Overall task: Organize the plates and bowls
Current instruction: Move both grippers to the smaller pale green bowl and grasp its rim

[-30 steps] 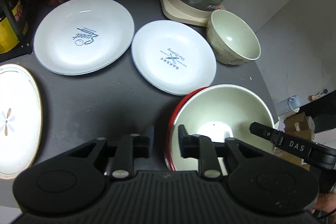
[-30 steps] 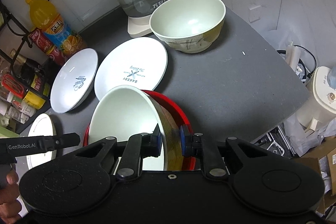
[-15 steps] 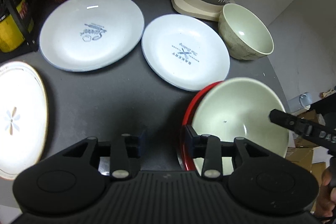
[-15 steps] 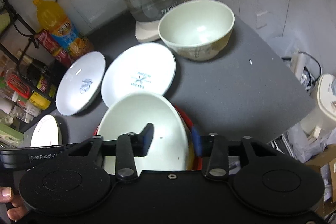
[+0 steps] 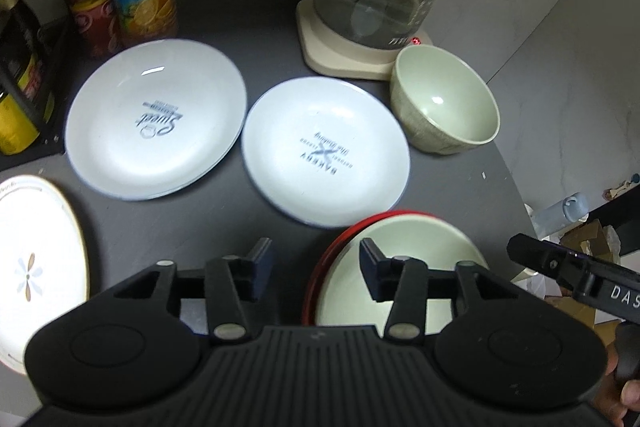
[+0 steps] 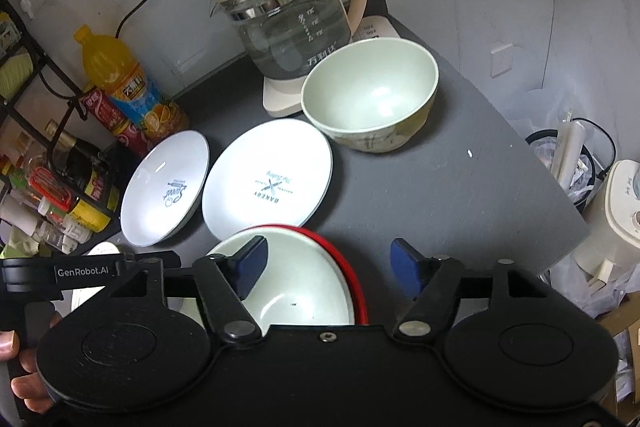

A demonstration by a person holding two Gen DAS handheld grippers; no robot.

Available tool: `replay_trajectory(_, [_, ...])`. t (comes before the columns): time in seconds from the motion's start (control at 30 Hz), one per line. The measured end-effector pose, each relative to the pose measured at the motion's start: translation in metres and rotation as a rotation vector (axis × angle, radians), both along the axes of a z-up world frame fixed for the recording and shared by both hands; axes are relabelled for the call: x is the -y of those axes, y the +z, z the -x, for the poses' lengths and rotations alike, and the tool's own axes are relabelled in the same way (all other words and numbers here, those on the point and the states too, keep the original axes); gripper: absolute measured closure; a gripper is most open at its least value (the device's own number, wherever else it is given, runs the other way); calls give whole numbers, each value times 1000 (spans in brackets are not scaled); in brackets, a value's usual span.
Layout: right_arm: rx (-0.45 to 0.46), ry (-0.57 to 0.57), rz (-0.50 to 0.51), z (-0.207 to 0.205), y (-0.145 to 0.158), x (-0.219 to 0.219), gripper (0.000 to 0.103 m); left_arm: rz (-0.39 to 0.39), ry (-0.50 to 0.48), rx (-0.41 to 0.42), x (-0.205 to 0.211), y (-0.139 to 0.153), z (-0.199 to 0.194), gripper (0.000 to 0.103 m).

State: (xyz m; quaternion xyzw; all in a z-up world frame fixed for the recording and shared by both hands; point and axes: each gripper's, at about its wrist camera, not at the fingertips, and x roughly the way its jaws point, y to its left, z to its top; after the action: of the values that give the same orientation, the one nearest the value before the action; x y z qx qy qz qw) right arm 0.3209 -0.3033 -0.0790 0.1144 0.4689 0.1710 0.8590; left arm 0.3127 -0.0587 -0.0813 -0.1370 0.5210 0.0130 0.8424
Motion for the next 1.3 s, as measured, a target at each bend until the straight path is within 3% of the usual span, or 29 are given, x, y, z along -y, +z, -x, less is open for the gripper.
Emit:
replay_trajectory(0.1, [4, -9, 2, -5, 0, 6, 19, -3, -4, 7, 7, 2, -7, 46])
replay_trajectory(0.3, [-7, -45, 1, -20, -4, 21, 12, -28, -11, 20, 23, 2, -24, 36])
replay_trajectory(0.67, [12, -96, 32, -51, -9, 38, 12, -6, 0, 26, 40, -1, -65, 35])
replay_trajectory(0.97, [17, -124, -9, -84, -19, 50, 12, -33, 19, 28, 47, -8, -101, 36])
replay_trajectory(1.3, [-9, -152, -20, -118, -32, 49, 13, -7, 62, -11, 52, -22, -132, 36])
